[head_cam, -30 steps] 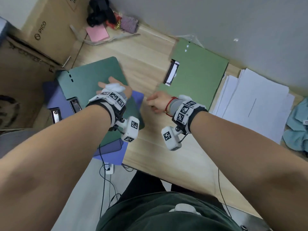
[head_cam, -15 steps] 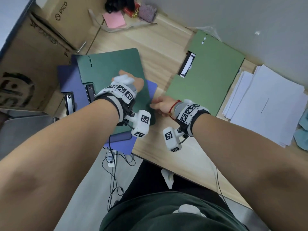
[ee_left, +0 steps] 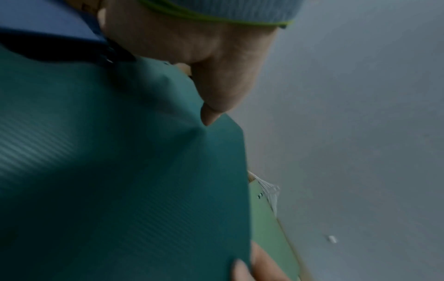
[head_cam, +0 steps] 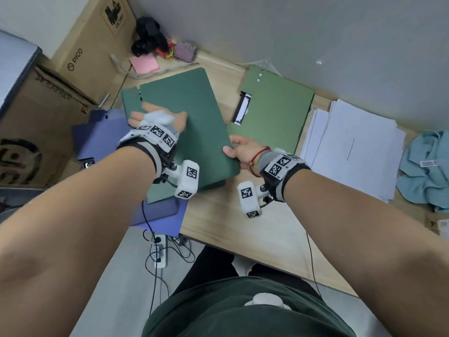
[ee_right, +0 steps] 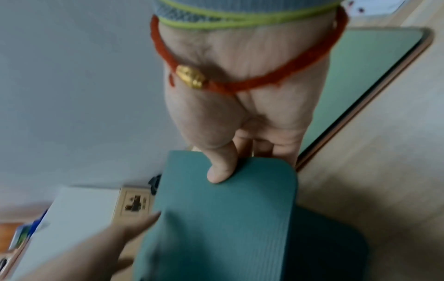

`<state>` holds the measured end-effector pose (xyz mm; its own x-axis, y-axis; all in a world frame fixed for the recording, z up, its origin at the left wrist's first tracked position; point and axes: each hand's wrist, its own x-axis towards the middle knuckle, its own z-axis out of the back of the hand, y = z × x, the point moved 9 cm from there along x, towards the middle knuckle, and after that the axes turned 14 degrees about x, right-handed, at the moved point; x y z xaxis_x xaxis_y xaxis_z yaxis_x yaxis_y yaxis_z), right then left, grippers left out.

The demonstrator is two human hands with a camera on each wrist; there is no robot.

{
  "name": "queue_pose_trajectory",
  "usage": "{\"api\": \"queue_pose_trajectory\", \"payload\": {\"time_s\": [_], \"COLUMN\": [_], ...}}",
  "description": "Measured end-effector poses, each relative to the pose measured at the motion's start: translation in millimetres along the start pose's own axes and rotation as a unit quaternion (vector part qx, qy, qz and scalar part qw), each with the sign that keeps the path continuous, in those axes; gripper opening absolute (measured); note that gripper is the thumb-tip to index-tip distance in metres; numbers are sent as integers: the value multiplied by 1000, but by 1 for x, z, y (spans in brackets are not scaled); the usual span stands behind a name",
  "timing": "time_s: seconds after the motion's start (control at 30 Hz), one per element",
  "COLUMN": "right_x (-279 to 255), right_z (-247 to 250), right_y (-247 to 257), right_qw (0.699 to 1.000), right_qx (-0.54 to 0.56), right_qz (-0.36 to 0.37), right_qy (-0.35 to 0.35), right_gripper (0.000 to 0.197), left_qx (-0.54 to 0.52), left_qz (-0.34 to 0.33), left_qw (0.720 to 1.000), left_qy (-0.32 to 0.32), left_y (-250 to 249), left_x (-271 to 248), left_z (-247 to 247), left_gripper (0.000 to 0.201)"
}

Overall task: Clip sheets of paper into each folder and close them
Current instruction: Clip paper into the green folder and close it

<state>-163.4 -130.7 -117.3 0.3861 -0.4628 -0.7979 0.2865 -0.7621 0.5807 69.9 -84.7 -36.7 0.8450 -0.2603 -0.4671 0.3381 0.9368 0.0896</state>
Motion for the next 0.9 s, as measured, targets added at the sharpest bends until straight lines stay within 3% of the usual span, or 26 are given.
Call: {"api": "queue_pose_trajectory", "payload": {"time_s": [0.1, 0.17, 0.27, 0.33, 0.47, 0.53, 0.63, 0.7, 0.8, 0.9], "right_x": [-7, -14, -26, -35, -47, -49, -54, -59, -79, -106], "right_z": [28, 37, 46, 49, 57, 68, 94, 117, 159, 208], "right_y": [5, 4, 6, 7, 9, 12, 16, 18, 11, -10], "right_qw": [998, 996, 994, 996, 999, 998, 994, 989, 983, 973], "right_qx": [63, 90, 110, 93, -34, -45, -68, -69, -7, 32], "right_qz": [8, 7, 4, 3, -18, -11, 21, 40, 49, 43], "right_qy": [-8, 8, 15, 19, -18, -46, -86, -124, -177, -226], "right_gripper": [35, 23, 25, 29, 23, 31, 48, 50, 43, 45], "left_qx": [49, 77, 26, -67, -91, -84, 20, 16, -53, -78], "left_qz": [-15, -58, -105, -140, -175, -181, -160, -199, -260, -310], "left_qw": [999, 995, 993, 986, 980, 980, 987, 980, 963, 943], "left_qy": [18, 32, 49, 68, 34, 18, 1, -10, 39, 97], "left_y": [6, 0, -10, -16, -30, -43, -59, -74, -95, -119], "left_x": [-14, -23, -24, -22, -34, -43, -62, -73, -98, -134], "left_z": [21, 32, 44, 46, 65, 72, 74, 66, 34, -16], "left_gripper": [122, 109, 83, 80, 76, 81, 109, 106, 106, 83]}}
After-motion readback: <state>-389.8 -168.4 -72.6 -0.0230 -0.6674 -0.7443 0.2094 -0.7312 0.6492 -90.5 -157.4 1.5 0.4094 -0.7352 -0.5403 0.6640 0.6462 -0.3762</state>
